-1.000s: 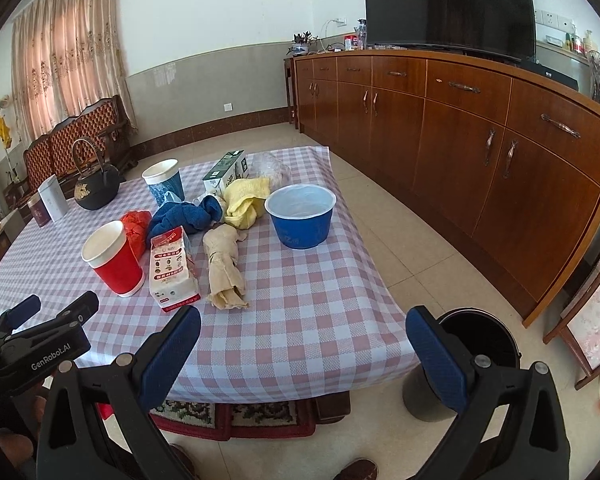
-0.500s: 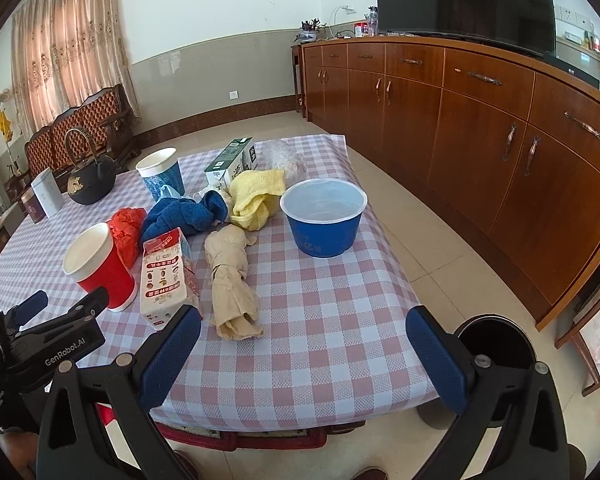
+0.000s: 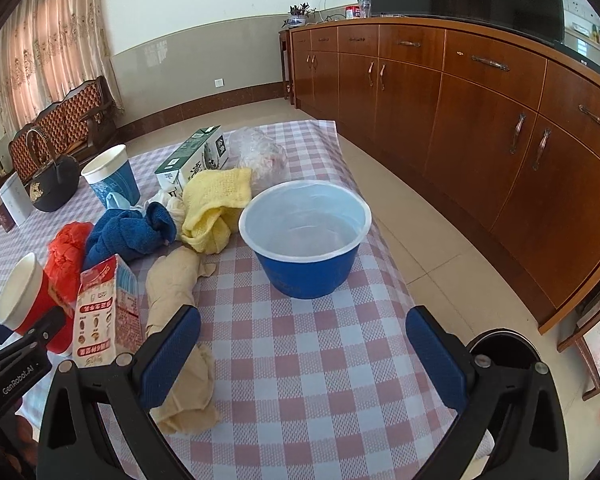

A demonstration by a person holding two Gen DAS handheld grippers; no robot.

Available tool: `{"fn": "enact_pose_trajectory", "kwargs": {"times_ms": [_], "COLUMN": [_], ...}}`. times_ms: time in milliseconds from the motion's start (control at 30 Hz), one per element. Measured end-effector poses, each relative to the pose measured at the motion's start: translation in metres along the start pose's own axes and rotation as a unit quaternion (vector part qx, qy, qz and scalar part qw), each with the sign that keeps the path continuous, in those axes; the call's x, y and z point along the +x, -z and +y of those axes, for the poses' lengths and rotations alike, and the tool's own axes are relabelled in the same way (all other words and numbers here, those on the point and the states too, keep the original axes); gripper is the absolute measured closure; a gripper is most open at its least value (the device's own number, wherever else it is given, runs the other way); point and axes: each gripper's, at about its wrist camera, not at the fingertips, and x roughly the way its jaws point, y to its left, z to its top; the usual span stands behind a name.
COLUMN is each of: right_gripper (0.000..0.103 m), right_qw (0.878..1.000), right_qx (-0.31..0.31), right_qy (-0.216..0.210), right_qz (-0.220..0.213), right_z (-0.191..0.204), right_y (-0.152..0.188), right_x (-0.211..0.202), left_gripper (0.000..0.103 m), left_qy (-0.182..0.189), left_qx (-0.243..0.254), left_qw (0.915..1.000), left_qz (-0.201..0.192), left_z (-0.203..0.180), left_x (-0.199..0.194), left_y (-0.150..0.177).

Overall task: Collect trash
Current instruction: 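Grasp the red-and-white paper cup with the left tool while the right tool grasps the blue bowl rim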

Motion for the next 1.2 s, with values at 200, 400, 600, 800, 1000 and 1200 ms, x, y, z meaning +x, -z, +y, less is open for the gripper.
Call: {"fn": "enact_pose_trajectory", "kwargs": {"times_ms": [200,400,600,800,1000,1200], "right_gripper": [0.000,0.000,0.000,0.021,0.022,0.022], "right_qw": [1.000,1.000,1.000,1.000,0.999,0.999], "right_qx": [0.002,-0.002,-0.001,-0.005,-0.013,-0.026], "right_qy": [0.007,0.014,0.006,-0.007,-0.022,-0.036], "right_qz": [0.000,0.005,-0.006,-0.011,-0.019,-0.027], "right_z": [-0.003,-0.004,-0.003,-0.003,0.003,0.008], "right_y": [-0.016,-0.029,-0.037,-0.038,-0.033,-0.023], "right_x": [0.028,0.052,0.061,0.064,0.050,0.022], "left_gripper": [0.023,0.041,0.043,0.046,0.048,0.048], "left_qy": [0.006,0.015,0.019,0.019,0.026,0.037], "left_qx": [-0.006,-0.002,-0.001,0.002,-0.006,-0.003], "left_qw": [1.0000,0.9998,0.9998,0.9998,0.9996,0.9993], "left_qz": [0.003,0.014,0.010,0.005,0.003,-0.012], "left_z": [0.003,0.001,0.000,0.001,0.006,0.002], "left_x": [0.009,0.018,0.019,0.018,0.013,-0.010], "left_y": [-0.004,-0.008,-0.008,-0.009,-0.009,-0.007]}}
